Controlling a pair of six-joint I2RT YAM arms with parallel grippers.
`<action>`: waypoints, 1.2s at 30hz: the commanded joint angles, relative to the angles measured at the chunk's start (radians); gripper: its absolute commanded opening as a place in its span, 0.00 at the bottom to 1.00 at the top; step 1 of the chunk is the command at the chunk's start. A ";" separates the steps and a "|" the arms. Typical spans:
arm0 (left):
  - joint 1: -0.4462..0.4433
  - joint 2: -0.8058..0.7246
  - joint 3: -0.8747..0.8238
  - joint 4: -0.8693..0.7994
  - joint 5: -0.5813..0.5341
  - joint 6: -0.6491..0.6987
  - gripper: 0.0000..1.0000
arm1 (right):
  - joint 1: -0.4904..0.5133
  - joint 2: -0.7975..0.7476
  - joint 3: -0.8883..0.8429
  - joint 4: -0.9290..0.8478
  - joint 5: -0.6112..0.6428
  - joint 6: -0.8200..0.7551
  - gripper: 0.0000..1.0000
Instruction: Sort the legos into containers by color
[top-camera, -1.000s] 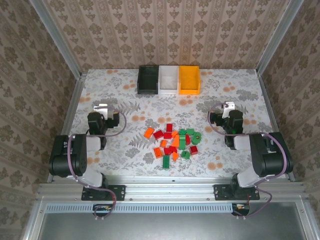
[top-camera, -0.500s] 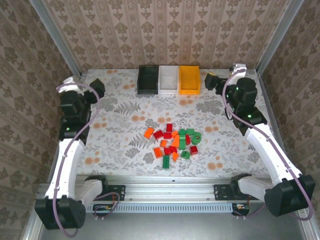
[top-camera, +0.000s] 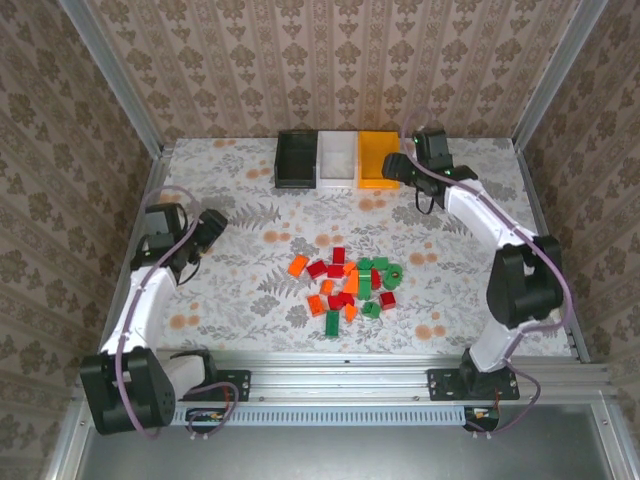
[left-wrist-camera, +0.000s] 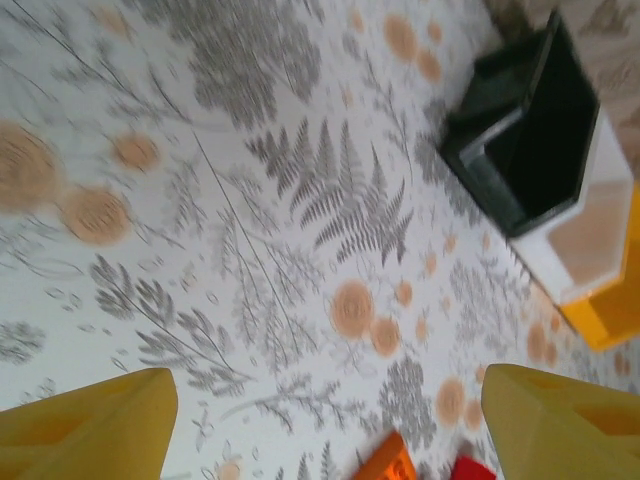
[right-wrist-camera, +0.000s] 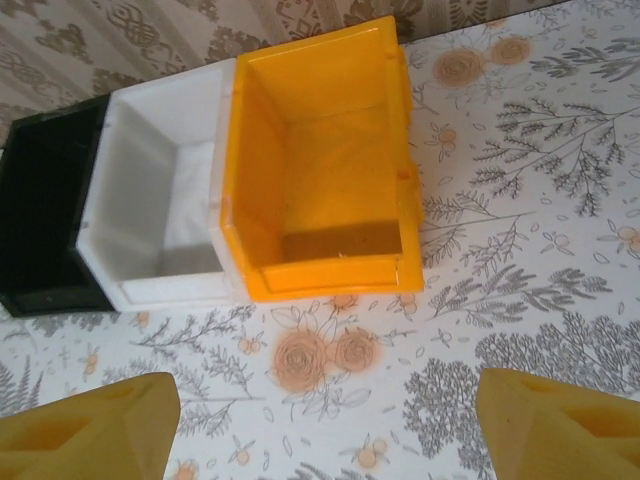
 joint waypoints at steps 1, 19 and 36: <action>-0.035 0.042 0.079 -0.073 0.108 0.080 0.81 | 0.004 0.095 0.120 -0.112 0.061 0.013 0.81; -0.077 0.177 0.099 -0.047 0.168 0.087 0.80 | -0.039 0.574 0.662 -0.360 0.103 -0.039 0.73; -0.089 0.182 0.102 -0.041 0.158 0.066 0.79 | -0.023 0.611 0.662 -0.373 0.110 -0.200 0.17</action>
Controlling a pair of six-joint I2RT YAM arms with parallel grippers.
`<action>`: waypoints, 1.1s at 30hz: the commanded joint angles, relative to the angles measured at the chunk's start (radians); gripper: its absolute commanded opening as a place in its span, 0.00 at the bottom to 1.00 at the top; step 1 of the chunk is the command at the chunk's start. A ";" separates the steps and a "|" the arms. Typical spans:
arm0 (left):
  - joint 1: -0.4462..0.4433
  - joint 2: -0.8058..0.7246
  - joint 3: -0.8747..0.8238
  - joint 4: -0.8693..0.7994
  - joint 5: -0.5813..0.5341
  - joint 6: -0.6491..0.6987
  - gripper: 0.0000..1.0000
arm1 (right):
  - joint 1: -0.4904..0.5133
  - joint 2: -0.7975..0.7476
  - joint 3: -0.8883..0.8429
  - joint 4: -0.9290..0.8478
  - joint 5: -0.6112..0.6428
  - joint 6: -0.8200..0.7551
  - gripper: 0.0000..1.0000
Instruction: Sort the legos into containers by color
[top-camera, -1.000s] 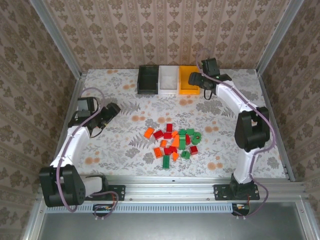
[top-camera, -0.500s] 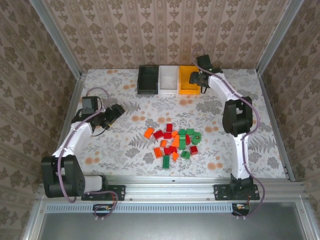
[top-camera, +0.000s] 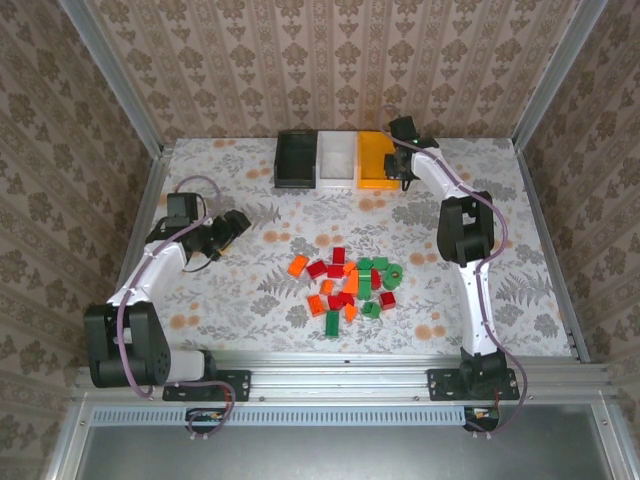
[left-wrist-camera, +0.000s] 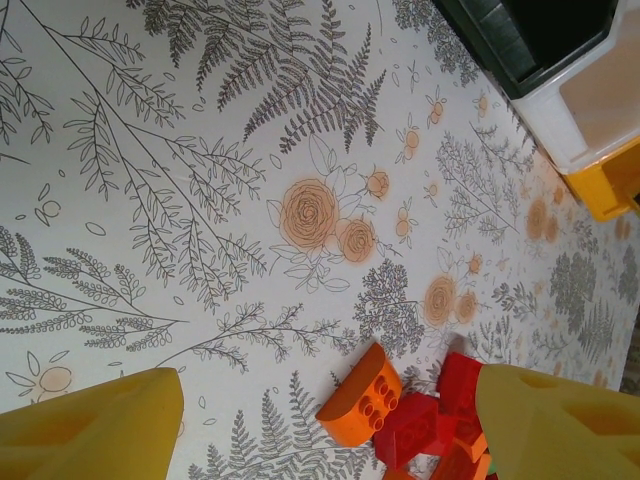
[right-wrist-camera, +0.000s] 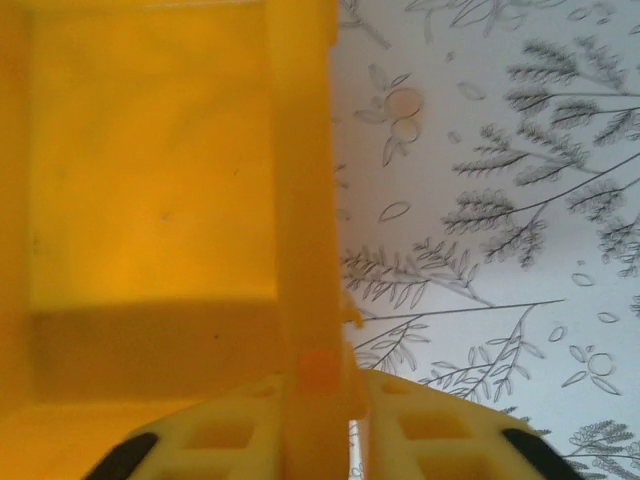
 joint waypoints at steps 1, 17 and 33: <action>-0.014 -0.026 0.016 -0.002 0.005 -0.010 0.79 | 0.010 -0.084 -0.077 0.018 0.018 -0.050 0.14; -0.134 -0.069 -0.058 0.075 -0.036 -0.069 0.79 | 0.050 -0.592 -0.860 0.229 0.038 -0.008 0.01; -0.170 -0.102 -0.052 0.037 -0.078 -0.043 0.81 | 0.091 -0.765 -0.951 0.182 0.070 0.059 0.53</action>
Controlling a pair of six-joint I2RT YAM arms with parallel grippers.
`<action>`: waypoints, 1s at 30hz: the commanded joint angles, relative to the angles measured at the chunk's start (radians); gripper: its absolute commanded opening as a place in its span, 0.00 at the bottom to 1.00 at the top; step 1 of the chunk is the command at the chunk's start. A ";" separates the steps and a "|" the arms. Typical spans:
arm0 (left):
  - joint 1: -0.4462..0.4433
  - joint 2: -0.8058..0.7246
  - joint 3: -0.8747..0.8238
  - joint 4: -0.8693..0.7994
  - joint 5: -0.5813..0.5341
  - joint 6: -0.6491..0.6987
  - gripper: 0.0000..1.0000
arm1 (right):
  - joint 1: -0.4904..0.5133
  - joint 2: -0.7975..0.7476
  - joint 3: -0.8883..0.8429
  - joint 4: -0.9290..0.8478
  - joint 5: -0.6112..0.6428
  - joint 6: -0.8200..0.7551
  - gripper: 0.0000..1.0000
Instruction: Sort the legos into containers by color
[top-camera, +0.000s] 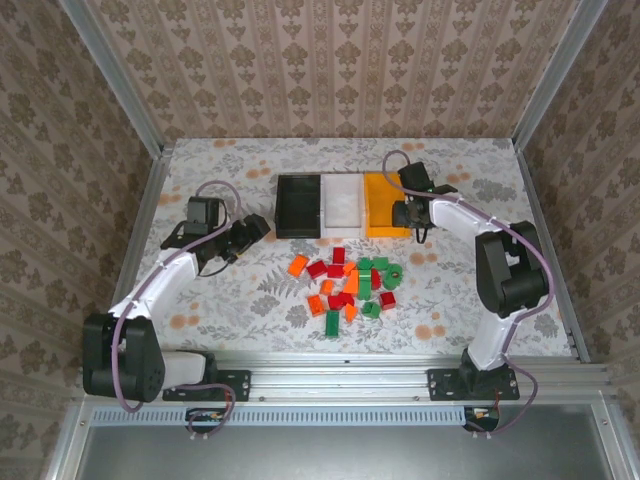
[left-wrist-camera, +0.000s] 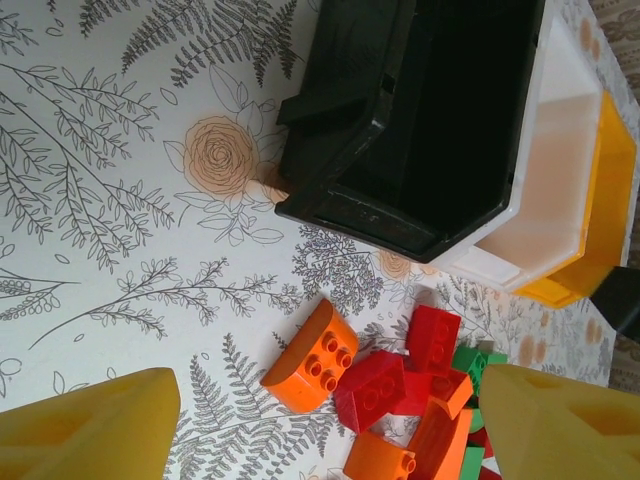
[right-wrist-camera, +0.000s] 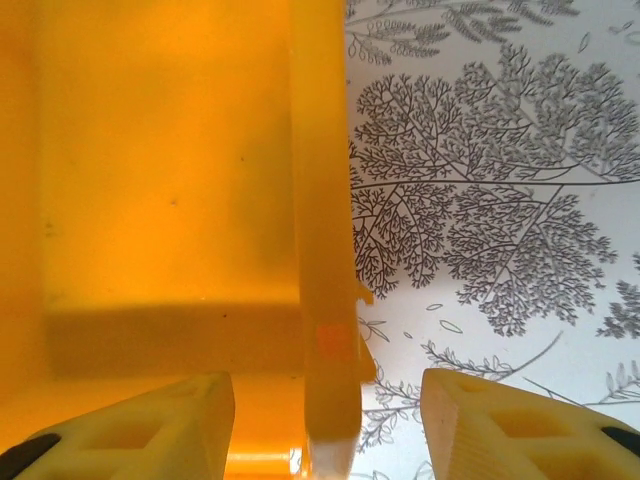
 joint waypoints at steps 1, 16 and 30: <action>-0.004 -0.035 -0.008 -0.019 -0.032 0.019 0.81 | 0.020 -0.149 -0.035 -0.066 0.047 0.031 0.53; -0.192 0.063 -0.018 0.036 -0.069 0.016 0.77 | 0.224 -0.378 -0.311 -0.169 -0.012 0.260 0.65; -0.236 0.058 -0.062 0.064 -0.082 -0.002 0.77 | 0.241 -0.309 -0.431 -0.022 -0.107 0.349 0.66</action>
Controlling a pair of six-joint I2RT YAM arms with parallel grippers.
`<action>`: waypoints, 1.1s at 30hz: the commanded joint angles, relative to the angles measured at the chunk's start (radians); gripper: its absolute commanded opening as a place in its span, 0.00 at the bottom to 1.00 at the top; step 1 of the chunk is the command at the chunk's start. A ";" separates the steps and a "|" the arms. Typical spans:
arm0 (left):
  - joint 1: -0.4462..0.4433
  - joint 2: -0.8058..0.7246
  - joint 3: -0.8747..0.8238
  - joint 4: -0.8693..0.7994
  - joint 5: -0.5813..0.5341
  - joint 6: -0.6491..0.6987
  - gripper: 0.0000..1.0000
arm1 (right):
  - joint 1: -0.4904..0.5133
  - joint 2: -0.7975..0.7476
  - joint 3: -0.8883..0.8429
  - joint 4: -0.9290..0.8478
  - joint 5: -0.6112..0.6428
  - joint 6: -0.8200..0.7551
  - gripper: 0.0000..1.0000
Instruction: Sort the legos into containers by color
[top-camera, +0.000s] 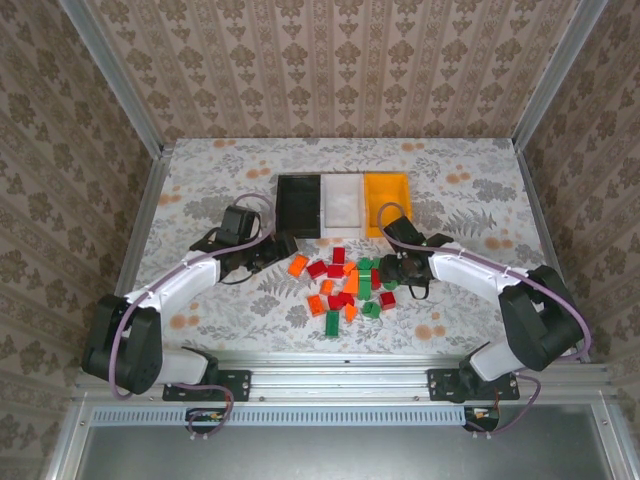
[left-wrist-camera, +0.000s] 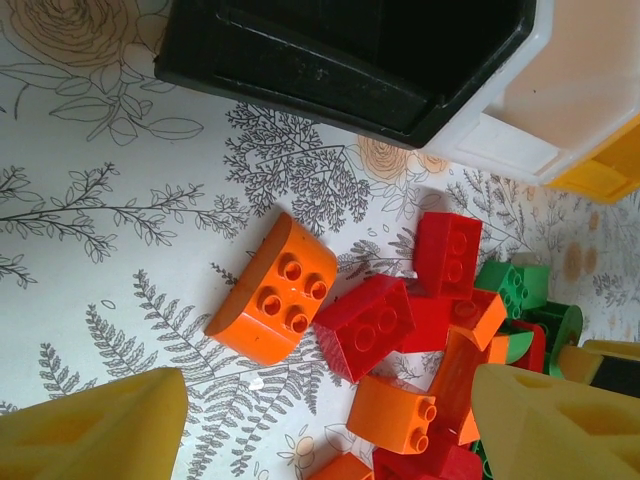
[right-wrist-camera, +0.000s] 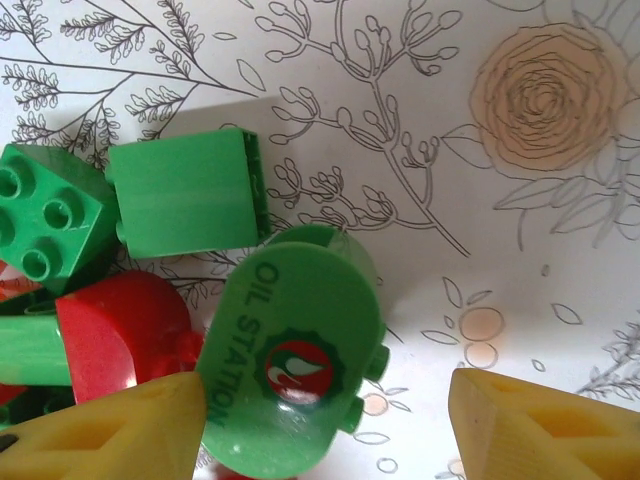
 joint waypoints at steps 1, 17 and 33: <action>-0.006 -0.014 -0.015 -0.005 -0.017 0.000 0.77 | 0.000 -0.001 -0.016 0.035 -0.020 0.026 0.65; -0.007 0.015 0.002 -0.004 -0.016 0.003 0.77 | -0.002 0.043 -0.034 0.096 -0.044 0.031 0.61; -0.008 0.034 0.015 0.011 0.000 -0.007 0.77 | -0.128 -0.086 -0.125 0.050 -0.049 -0.005 0.64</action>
